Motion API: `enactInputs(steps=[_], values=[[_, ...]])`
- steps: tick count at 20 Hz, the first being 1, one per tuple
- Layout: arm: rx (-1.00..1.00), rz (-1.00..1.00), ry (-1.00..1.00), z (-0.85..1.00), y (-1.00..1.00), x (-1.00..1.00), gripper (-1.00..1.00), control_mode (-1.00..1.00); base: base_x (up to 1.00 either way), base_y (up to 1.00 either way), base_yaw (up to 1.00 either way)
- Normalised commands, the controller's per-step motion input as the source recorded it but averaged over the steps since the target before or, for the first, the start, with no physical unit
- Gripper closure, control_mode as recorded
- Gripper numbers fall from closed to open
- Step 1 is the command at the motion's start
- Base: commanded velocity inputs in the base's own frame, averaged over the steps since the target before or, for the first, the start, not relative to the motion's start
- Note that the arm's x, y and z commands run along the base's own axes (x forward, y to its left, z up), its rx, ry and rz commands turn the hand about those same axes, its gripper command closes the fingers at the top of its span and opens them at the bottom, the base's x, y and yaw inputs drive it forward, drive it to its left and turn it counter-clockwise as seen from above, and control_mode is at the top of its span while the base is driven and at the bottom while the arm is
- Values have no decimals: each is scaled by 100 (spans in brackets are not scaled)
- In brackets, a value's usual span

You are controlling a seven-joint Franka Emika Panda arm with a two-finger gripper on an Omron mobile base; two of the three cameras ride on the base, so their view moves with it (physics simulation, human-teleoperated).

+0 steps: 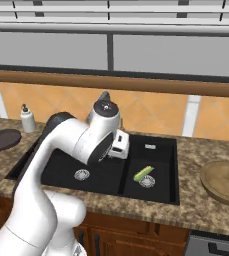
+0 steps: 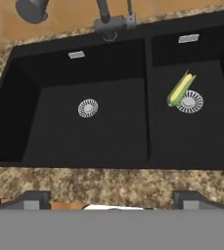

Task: Pick the corn from the sink and place it in the bowl. Then pick the bowl and place it in the microwave. Then close the microwave door and press the start button.

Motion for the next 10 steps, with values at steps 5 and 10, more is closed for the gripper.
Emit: enactInputs(steps=[5, 10], values=[[20, -22, 17, -38, -51, -1, -100, -100, 0, 0, 0], [18, -20, 22, -42, -44, 11, -100, -100, 0, 0, 0]])
